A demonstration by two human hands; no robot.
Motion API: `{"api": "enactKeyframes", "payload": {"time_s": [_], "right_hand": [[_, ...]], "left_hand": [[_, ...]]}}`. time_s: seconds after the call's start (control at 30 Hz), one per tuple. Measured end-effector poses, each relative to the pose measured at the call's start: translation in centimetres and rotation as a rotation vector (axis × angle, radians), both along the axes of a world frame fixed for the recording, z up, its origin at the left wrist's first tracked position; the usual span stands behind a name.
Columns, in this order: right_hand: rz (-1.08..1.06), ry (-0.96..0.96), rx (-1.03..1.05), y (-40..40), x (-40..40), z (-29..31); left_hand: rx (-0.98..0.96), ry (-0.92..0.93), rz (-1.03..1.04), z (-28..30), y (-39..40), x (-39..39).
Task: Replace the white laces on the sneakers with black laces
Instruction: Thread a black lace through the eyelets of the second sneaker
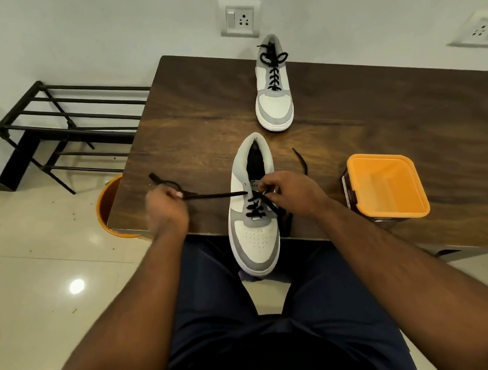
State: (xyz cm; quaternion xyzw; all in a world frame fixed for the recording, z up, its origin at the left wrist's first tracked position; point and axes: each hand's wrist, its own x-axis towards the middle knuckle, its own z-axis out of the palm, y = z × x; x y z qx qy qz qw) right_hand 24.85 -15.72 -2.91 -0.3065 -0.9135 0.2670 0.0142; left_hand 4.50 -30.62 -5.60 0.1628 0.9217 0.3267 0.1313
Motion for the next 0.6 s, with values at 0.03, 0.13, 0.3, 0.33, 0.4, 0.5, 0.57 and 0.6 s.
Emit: {"api": "enactKeyframes", "payload": {"time_s": [0.03, 0.13, 0.3, 0.33, 0.4, 0.5, 0.57, 0.6], "right_hand": [[0.002, -0.002, 0.001, 0.1, 0.0, 0.0], [0.002, -0.011, -0.005, 0.2, -0.1, 0.0], [-0.043, -0.028, 0.003, 0.1, 0.0, 0.0], [-0.058, -0.034, -0.012, 0.1, 0.1, 0.1], [-0.080, -0.032, -0.035, 0.2, 0.2, 0.2], [-0.078, -0.039, -0.042, 0.2, 0.0, 0.3], [-0.062, -0.043, -0.025, 0.2, -0.3, 0.3], [-0.056, -0.043, -0.012, 0.1, -0.3, 0.3]], "left_hand": [[0.011, 0.047, -0.132, 0.3, 0.4, 0.9], [0.260, -0.178, -0.448, 0.7, 2.0, 4.6], [0.299, -0.232, -0.448, 0.3, 2.7, 6.6], [0.264, -0.176, -0.377, -0.1, 2.3, 5.9], [0.174, -0.116, -0.144, -1.2, 1.2, 3.0], [0.040, -0.063, -0.082, -1.6, -0.2, 0.8], [0.126, -0.059, -0.290, -0.9, 0.3, 2.0], [0.192, -0.109, -0.379, -0.6, 0.8, 3.1]]}}
